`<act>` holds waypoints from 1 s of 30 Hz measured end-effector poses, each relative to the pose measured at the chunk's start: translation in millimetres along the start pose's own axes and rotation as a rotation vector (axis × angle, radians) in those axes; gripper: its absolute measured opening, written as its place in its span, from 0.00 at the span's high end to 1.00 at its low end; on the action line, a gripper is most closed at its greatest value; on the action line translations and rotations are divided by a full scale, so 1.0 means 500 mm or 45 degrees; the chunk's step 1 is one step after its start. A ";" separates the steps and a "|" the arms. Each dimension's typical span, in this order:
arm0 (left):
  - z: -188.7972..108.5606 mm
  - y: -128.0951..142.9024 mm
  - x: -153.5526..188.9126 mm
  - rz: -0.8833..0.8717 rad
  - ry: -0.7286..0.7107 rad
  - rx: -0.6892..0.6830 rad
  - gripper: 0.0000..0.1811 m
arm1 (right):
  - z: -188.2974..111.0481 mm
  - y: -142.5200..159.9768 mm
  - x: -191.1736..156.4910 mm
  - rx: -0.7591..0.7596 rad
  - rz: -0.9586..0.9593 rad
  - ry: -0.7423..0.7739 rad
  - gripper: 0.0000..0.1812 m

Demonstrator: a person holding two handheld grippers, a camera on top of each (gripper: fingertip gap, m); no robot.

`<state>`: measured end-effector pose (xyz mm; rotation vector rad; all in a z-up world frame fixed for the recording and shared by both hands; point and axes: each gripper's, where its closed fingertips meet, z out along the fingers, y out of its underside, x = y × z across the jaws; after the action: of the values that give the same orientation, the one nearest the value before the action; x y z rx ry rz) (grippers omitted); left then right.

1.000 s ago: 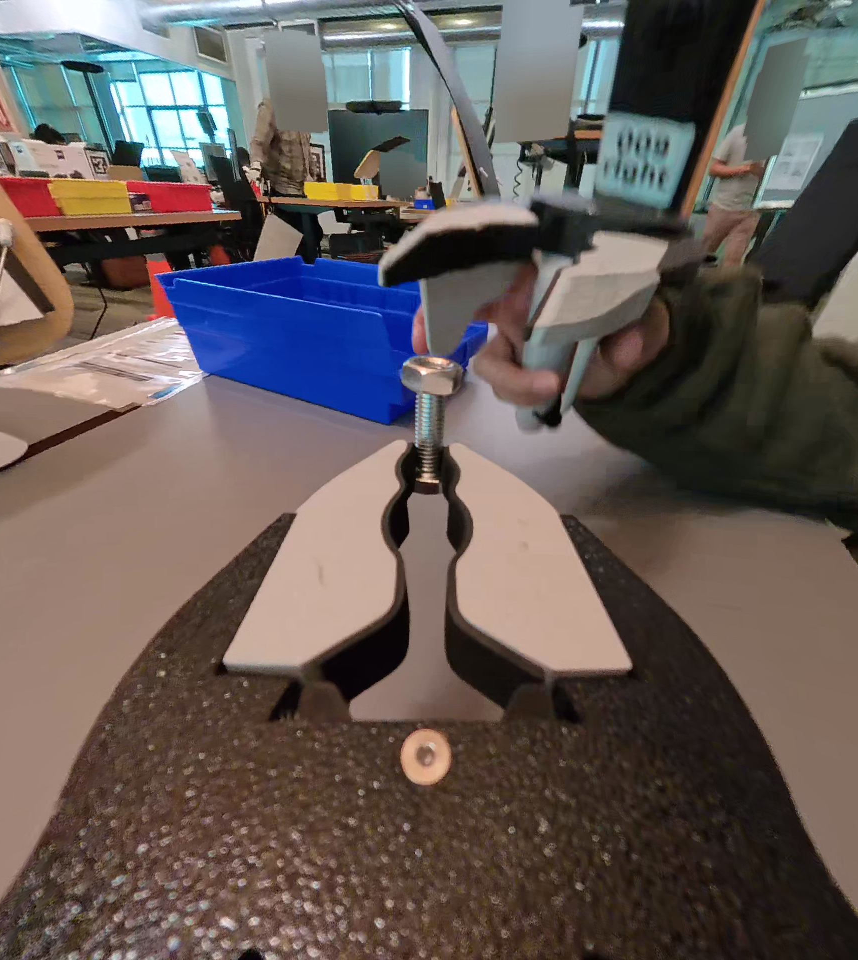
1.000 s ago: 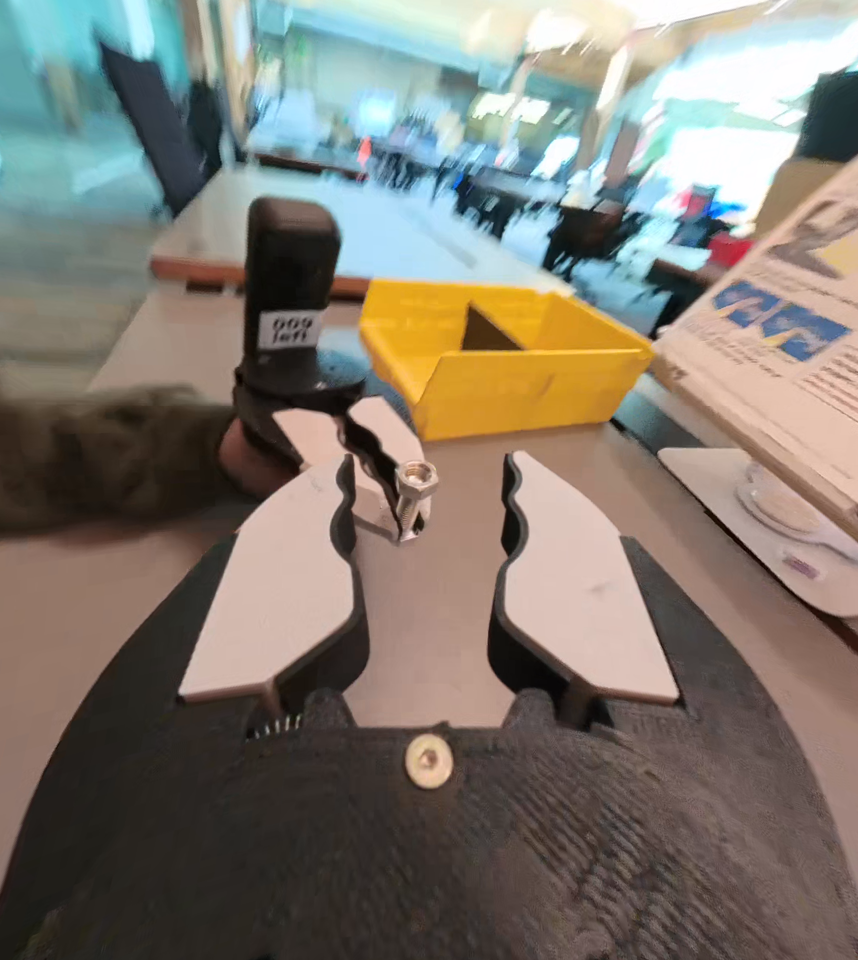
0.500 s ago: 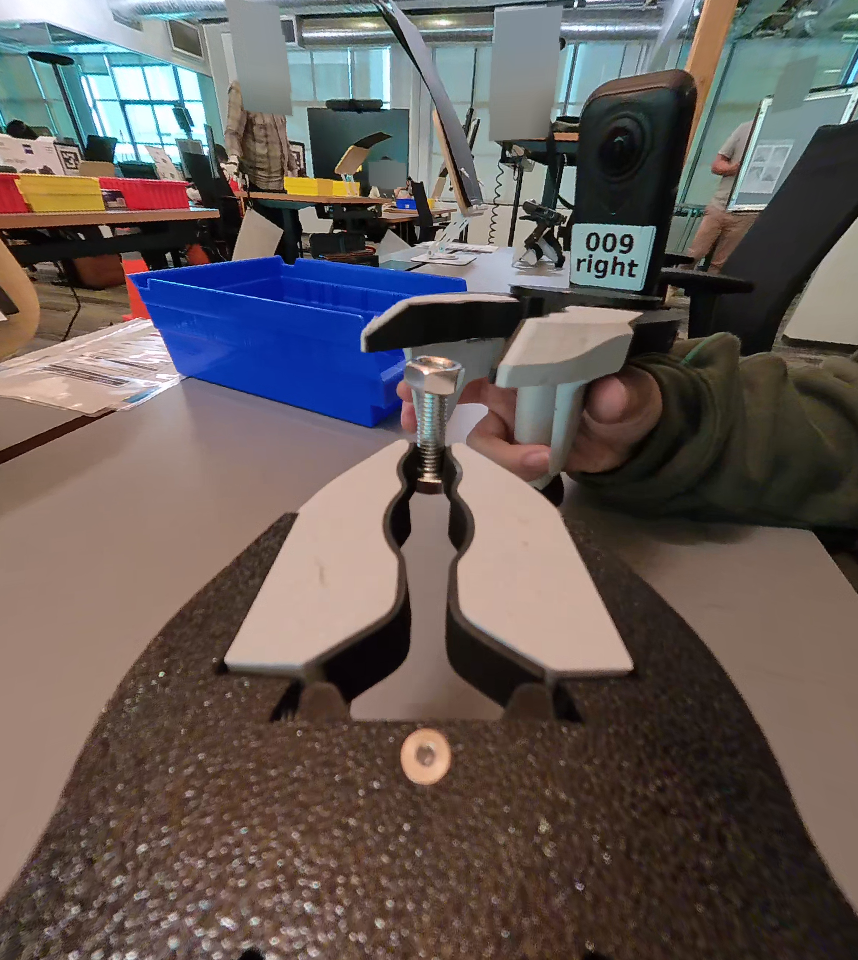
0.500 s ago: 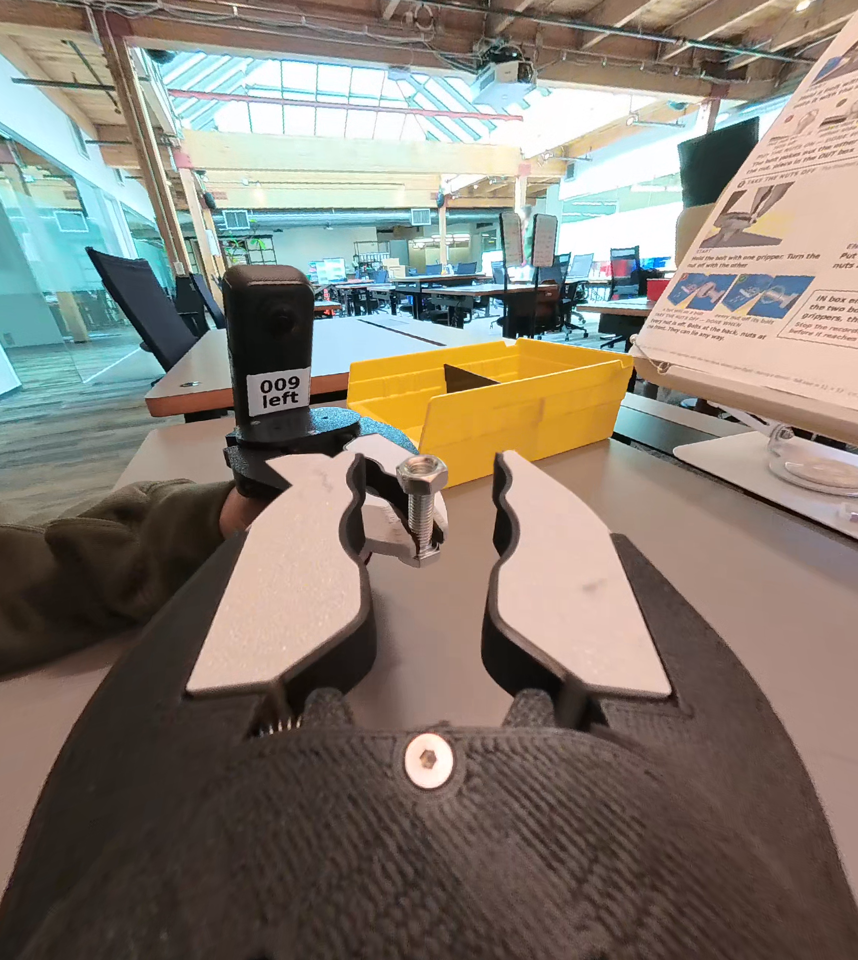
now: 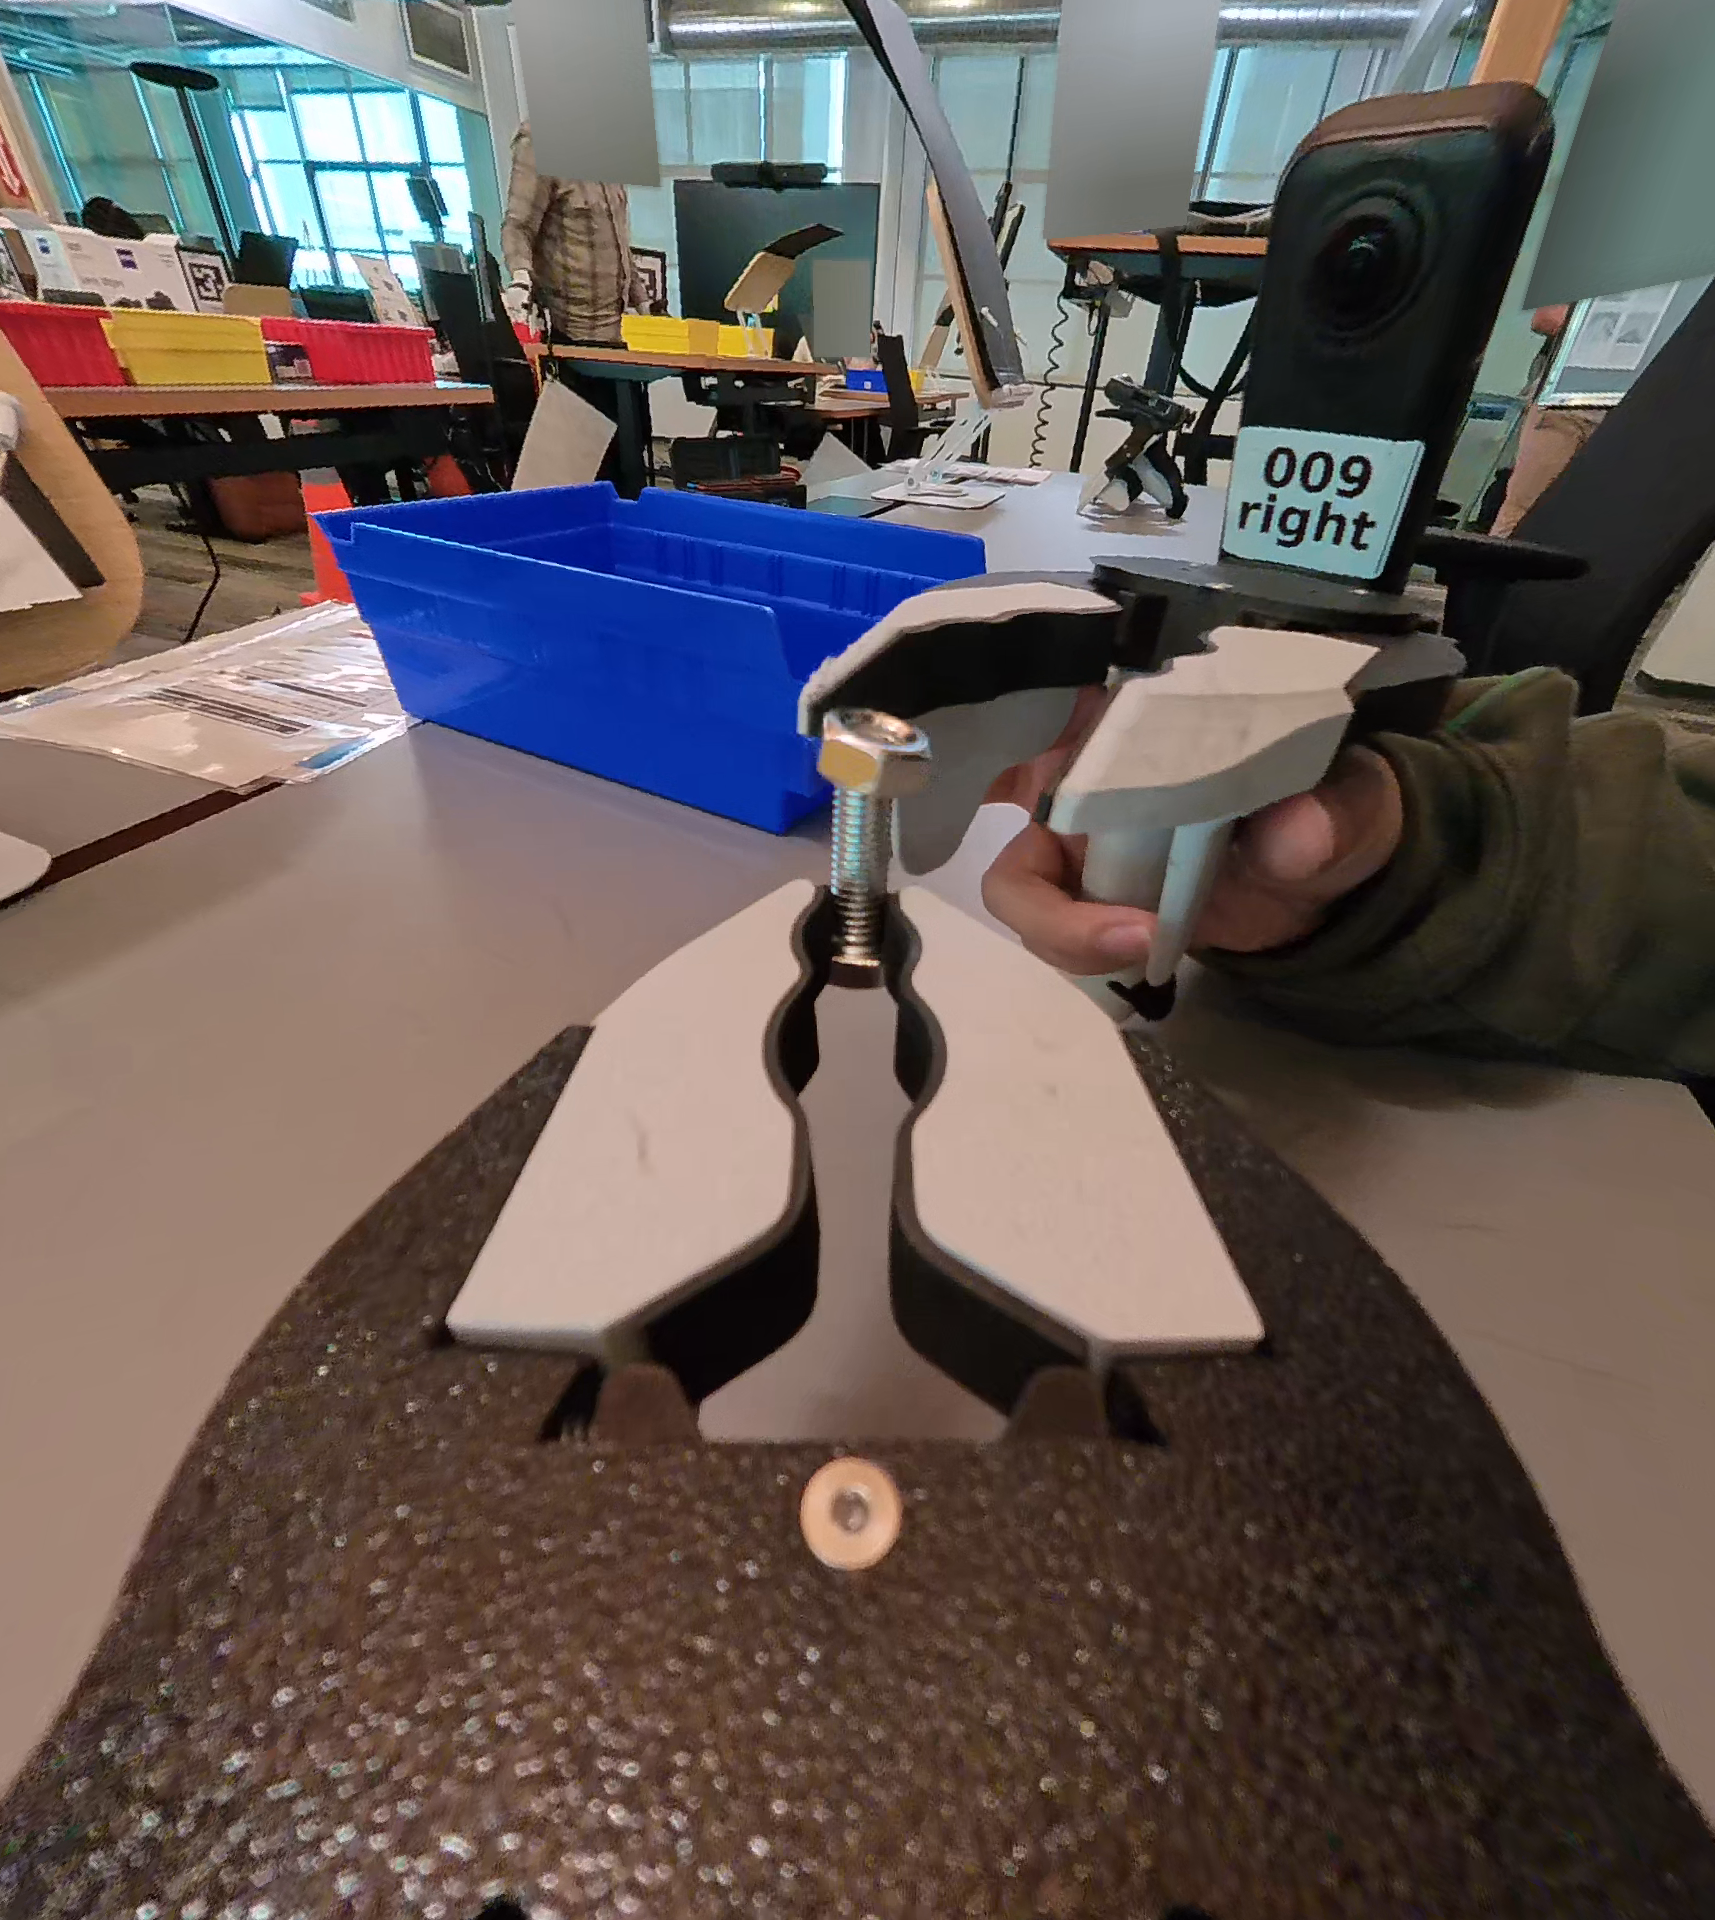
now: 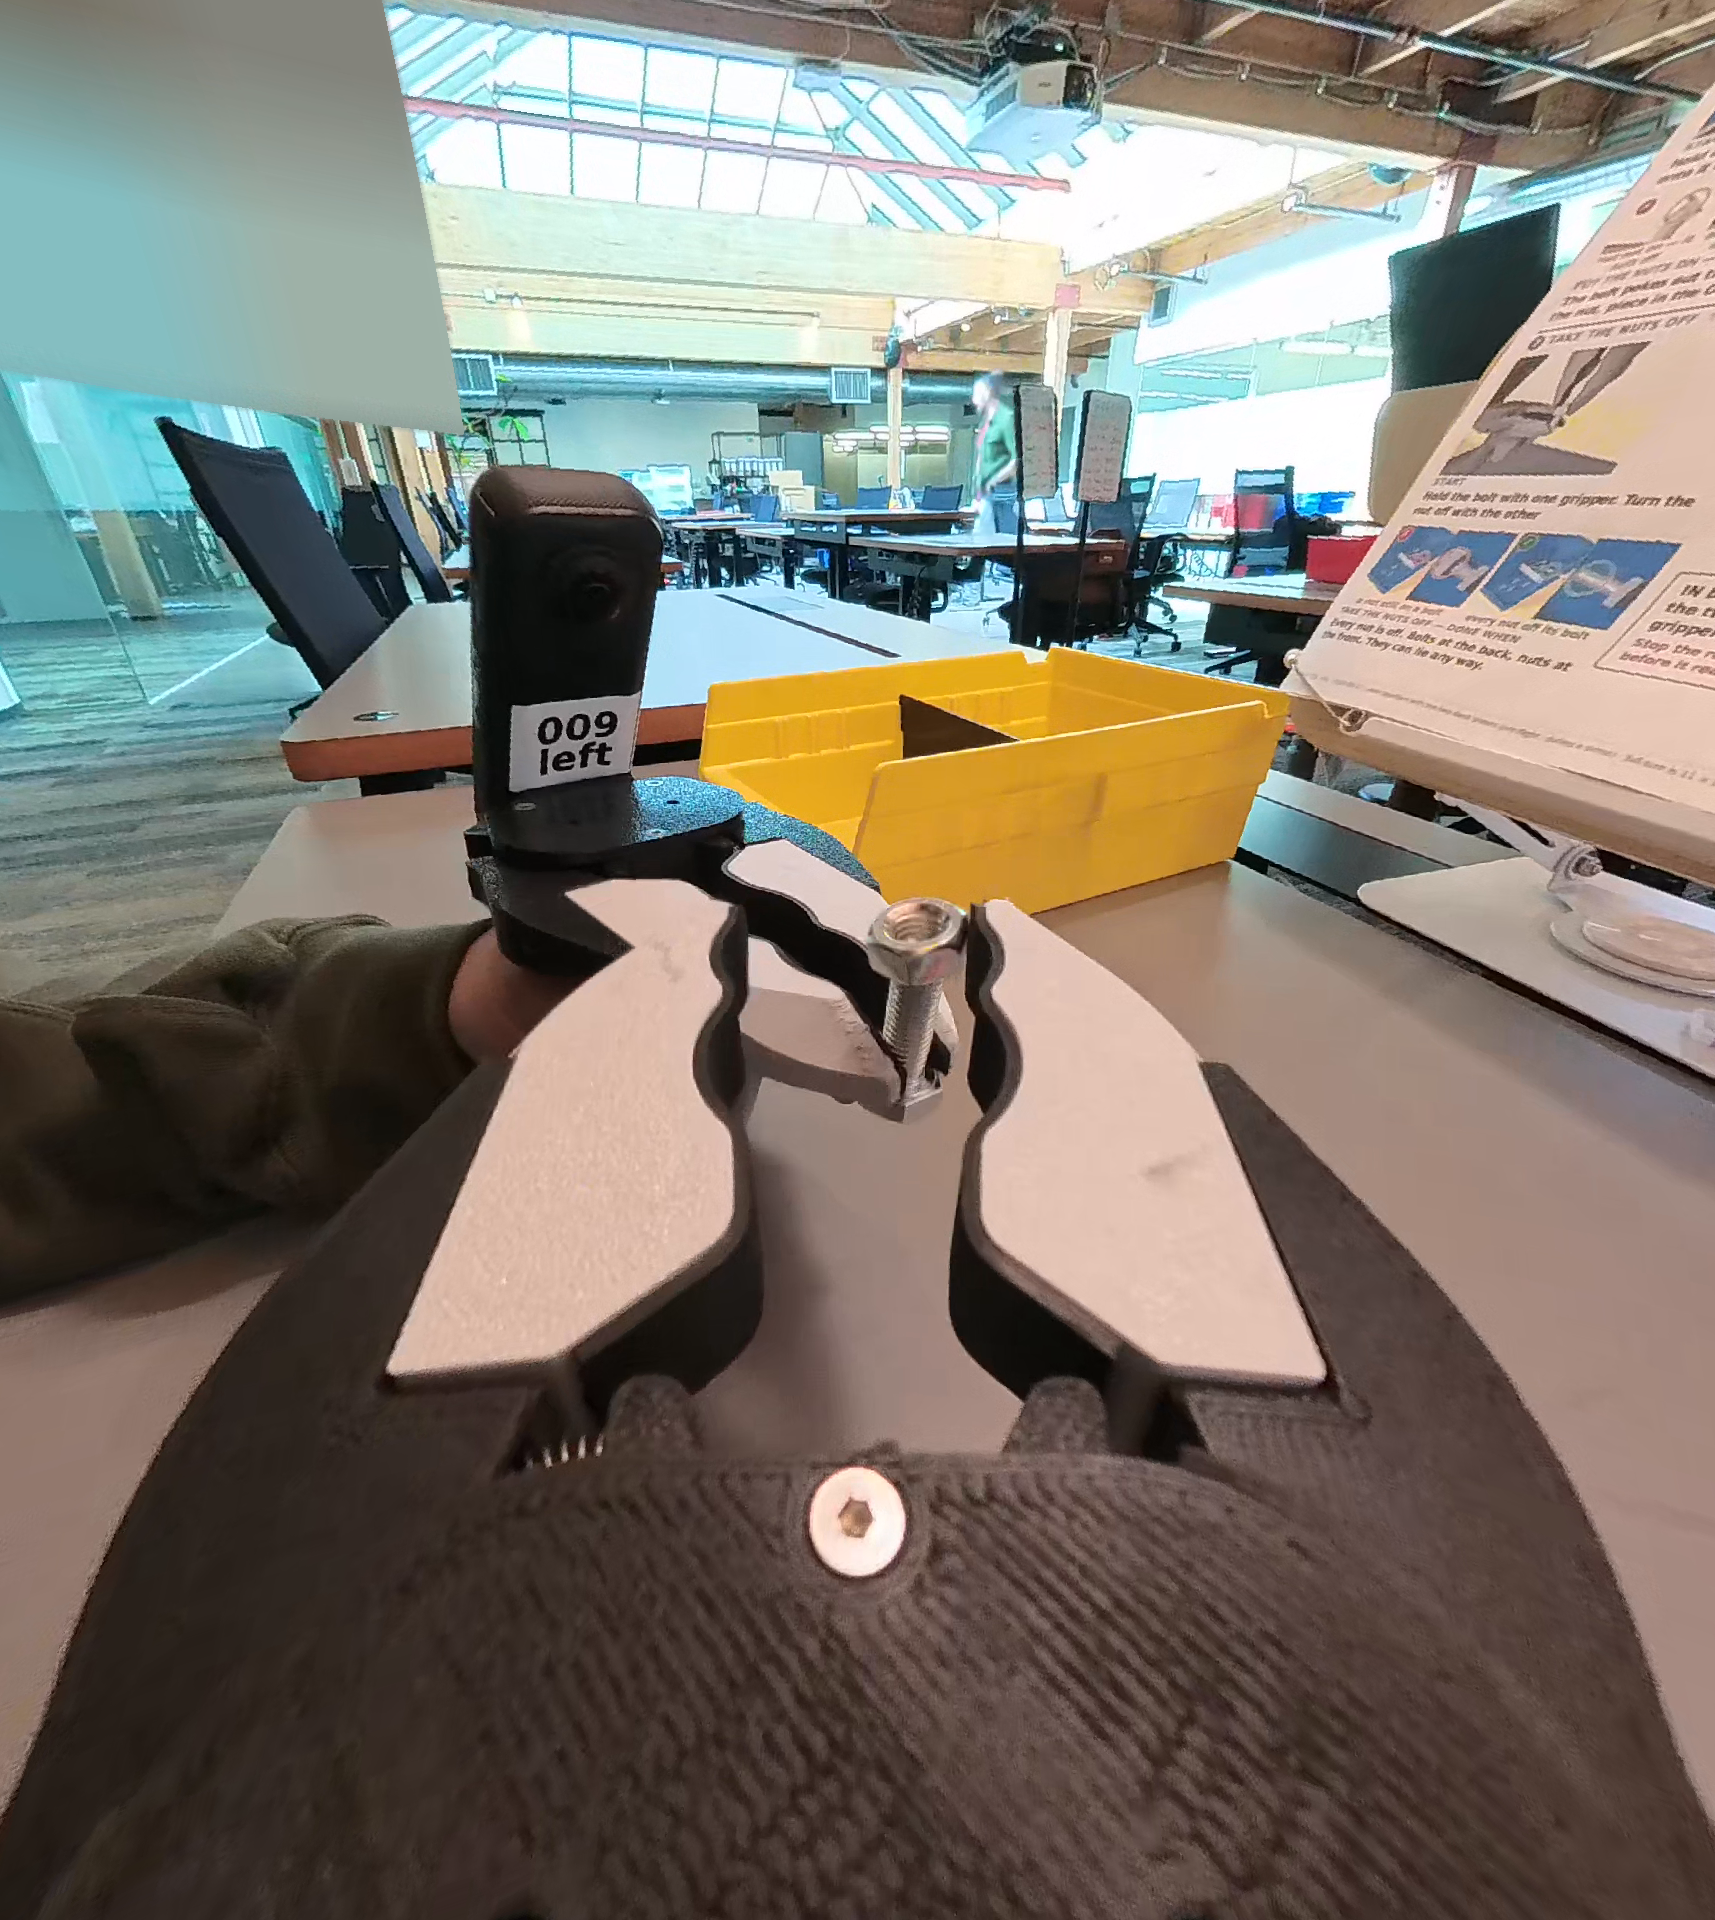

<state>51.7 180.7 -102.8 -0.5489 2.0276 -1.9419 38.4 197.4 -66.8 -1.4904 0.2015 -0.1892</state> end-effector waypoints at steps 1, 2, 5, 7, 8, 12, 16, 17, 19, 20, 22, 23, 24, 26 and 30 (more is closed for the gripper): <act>0.000 0.000 -0.002 -0.002 -0.009 0.000 0.95 | 0.000 0.001 0.001 -0.002 0.003 0.000 0.78; 0.000 0.001 -0.005 -0.002 -0.019 -0.003 0.95 | 0.000 0.001 0.002 -0.003 0.005 0.004 0.78; -0.003 0.002 -0.016 -0.011 -0.061 -0.007 0.95 | -0.003 0.002 0.004 -0.012 -0.006 0.008 0.79; -0.006 0.000 -0.017 -0.036 -0.051 0.007 0.95 | -0.005 0.001 0.005 -0.016 -0.005 0.003 0.83; -0.006 -0.001 -0.014 -0.051 -0.033 0.013 0.95 | -0.005 0.003 0.010 -0.023 0.007 0.019 0.82; -0.007 0.008 -0.016 0.009 -0.048 -0.045 0.95 | -0.008 0.042 0.026 -0.172 -0.023 0.027 0.79; -0.010 0.016 -0.021 0.029 -0.062 -0.072 0.95 | -0.089 0.138 0.076 -0.617 -0.088 -0.035 0.77; -0.009 0.015 -0.022 0.016 -0.062 -0.064 0.95 | -0.111 0.157 0.082 -0.682 -0.016 -0.067 0.78; -0.006 0.018 -0.019 0.016 -0.051 -0.070 0.95 | -0.130 0.174 0.111 -0.710 0.000 -0.016 0.81; -0.004 0.019 -0.018 0.026 -0.057 -0.075 0.95 | -0.132 0.177 0.118 -0.706 -0.024 0.004 0.81; -0.003 0.020 -0.016 0.038 -0.055 -0.081 0.95 | -0.131 0.183 0.111 -0.736 -0.061 -0.017 0.81; -0.003 0.020 -0.017 0.039 -0.056 -0.083 0.95 | -0.130 0.184 0.107 -0.755 -0.100 -0.024 0.80; -0.004 0.019 -0.018 0.040 -0.061 -0.079 0.95 | -0.132 0.184 0.096 -0.776 -0.133 -0.059 0.79; -0.008 0.016 -0.020 0.033 -0.063 -0.066 0.95 | -0.139 0.183 0.057 -0.787 -0.123 -0.202 0.79; -0.012 0.011 -0.021 0.011 -0.050 -0.038 0.95 | -0.182 0.201 -0.039 -0.918 -0.106 -0.568 0.79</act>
<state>57.7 190.9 -108.6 -0.5795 2.0347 -1.8834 -3.2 121.4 -173.1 -2.2135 -0.1769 0.1761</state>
